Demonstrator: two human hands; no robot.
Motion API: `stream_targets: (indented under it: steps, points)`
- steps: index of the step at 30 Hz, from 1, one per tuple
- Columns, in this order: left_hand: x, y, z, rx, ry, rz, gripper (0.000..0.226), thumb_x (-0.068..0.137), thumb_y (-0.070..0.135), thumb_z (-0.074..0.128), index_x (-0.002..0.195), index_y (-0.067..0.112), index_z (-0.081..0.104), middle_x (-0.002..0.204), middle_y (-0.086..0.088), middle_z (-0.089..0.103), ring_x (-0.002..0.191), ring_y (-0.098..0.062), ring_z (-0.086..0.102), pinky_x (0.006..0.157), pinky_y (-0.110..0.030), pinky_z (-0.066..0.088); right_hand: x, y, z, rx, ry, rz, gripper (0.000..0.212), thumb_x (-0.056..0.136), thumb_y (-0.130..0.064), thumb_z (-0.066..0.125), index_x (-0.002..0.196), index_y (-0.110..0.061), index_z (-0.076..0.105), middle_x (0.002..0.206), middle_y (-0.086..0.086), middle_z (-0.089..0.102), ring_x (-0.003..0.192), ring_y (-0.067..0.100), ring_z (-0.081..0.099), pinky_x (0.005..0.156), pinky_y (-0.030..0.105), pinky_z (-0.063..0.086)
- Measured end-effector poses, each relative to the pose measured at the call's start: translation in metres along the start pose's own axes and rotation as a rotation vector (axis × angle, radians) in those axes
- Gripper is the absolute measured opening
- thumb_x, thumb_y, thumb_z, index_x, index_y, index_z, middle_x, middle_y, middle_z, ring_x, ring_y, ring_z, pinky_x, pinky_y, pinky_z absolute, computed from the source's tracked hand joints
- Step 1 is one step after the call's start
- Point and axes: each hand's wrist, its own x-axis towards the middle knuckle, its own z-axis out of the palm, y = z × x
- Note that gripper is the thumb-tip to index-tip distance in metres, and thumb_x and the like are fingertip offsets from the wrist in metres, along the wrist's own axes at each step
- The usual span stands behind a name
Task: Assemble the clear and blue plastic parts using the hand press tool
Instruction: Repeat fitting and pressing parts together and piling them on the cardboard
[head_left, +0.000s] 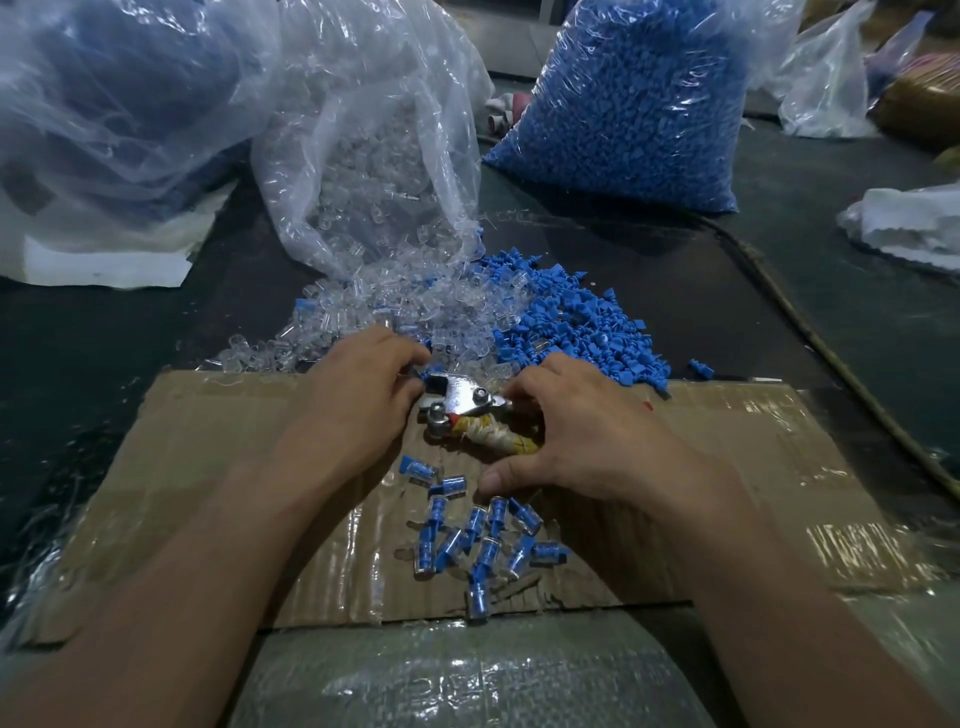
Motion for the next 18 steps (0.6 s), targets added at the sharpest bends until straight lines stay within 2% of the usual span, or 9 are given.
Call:
stream_targets:
  steps: [3,6,8,11,18]
  points:
    - [-0.0004,0.0004,0.0004,-0.038,0.019,-0.006,0.037,0.091,0.02,0.054,0.128,0.022,0.052,0.115,-0.001,0.049,0.103,-0.013,0.044,0.087,-0.025,0.032,0.0002,0.0006,0.0,-0.021,-0.003,0.005,0.085,0.053,-0.077,0.059,0.121,-0.029,0.042,0.105,-0.009,0.039,0.096,0.009,0.036,0.076,0.027,0.029]
    - [-0.0008,-0.0002,0.002,-0.003,-0.038,0.016,0.044,0.094,0.023,0.047,0.136,0.035,0.041,0.112,0.004,0.043,0.101,-0.006,0.032,0.083,-0.024,0.029,0.0009,0.0009,0.0001,-0.066,0.008,-0.003,0.085,0.054,-0.079,0.057,0.121,-0.029,0.041,0.104,-0.009,0.039,0.094,0.009,0.035,0.076,0.028,0.027]
    - [-0.0003,-0.0012,0.0034,-0.001,-0.03,0.012,0.038,0.094,0.024,0.047,0.131,0.033,0.047,0.113,0.003,0.043,0.1,-0.005,0.03,0.083,-0.024,0.028,0.0011,0.0016,0.0002,-0.066,0.003,-0.004,0.085,0.054,-0.079,0.057,0.12,-0.029,0.042,0.104,-0.009,0.039,0.095,0.01,0.035,0.076,0.028,0.028]
    - [-0.0002,-0.0014,0.004,-0.04,0.022,0.017,0.024,0.09,0.023,0.054,0.114,0.023,0.059,0.105,0.006,0.042,0.096,-0.006,0.034,0.082,-0.023,0.029,0.001,0.0019,0.0004,-0.045,0.001,-0.004,0.083,0.052,-0.08,0.055,0.118,-0.03,0.043,0.104,-0.009,0.04,0.095,0.009,0.036,0.076,0.028,0.03]
    - [0.001,-0.0016,0.0053,-0.037,0.064,0.024,0.013,0.088,0.018,0.058,0.1,0.019,0.061,0.095,0.006,0.047,0.09,-0.009,0.039,0.078,-0.027,0.032,0.0007,0.0017,0.0009,-0.011,0.018,0.014,0.081,0.05,-0.081,0.053,0.113,-0.031,0.045,0.101,-0.01,0.042,0.095,0.009,0.038,0.077,0.028,0.033]
